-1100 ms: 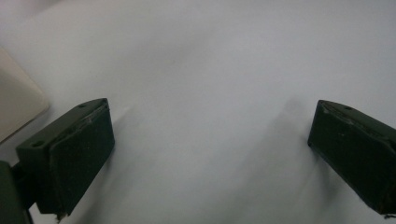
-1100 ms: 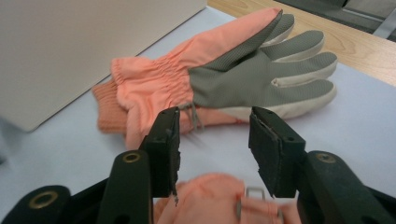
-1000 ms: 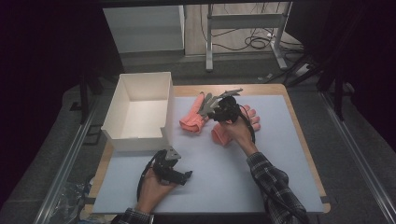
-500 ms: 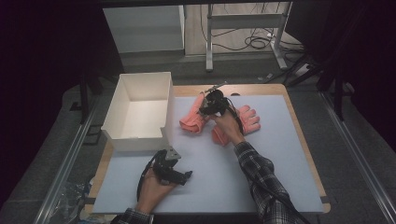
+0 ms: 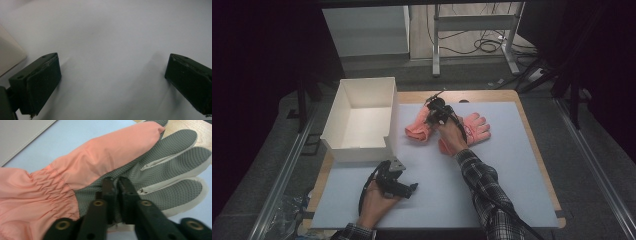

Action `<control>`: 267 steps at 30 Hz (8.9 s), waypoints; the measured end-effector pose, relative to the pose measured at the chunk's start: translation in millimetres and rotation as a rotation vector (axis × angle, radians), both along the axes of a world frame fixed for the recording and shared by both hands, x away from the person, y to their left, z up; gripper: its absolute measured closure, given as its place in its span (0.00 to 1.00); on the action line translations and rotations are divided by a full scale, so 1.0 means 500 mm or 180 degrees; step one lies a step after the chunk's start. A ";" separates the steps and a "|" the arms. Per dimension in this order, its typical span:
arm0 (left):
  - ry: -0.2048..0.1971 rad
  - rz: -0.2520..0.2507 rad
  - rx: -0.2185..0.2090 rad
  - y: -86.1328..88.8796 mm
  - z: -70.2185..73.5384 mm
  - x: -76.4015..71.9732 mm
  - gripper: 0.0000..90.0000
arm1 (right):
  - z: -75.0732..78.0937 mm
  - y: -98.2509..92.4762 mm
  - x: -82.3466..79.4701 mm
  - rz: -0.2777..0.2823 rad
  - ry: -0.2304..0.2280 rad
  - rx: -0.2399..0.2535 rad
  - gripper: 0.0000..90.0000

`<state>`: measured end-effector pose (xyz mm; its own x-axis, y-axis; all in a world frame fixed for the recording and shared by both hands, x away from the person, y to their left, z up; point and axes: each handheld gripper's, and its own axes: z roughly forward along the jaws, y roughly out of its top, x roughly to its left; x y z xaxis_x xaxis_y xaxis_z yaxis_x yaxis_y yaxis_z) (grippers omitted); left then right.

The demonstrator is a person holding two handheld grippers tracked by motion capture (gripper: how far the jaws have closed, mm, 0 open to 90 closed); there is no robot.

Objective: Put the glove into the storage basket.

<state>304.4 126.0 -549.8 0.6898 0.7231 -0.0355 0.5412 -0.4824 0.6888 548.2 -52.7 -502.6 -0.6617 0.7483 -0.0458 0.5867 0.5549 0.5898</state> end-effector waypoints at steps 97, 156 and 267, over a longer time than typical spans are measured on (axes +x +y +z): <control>0.0022 0.0448 -0.0059 0.094 -0.006 -0.016 0.01 | 0.082 -0.292 -0.269 0.0138 -0.0318 0.0672 0.70; 0.0026 0.0444 -0.0053 0.095 -0.006 -0.016 0.01 | 0.096 -0.401 -0.114 -0.0049 -0.0362 0.0560 0.96; 0.0012 0.0445 -0.0047 0.094 -0.006 -0.017 0.01 | -0.037 -0.277 -0.469 0.1592 0.0239 0.0801 0.98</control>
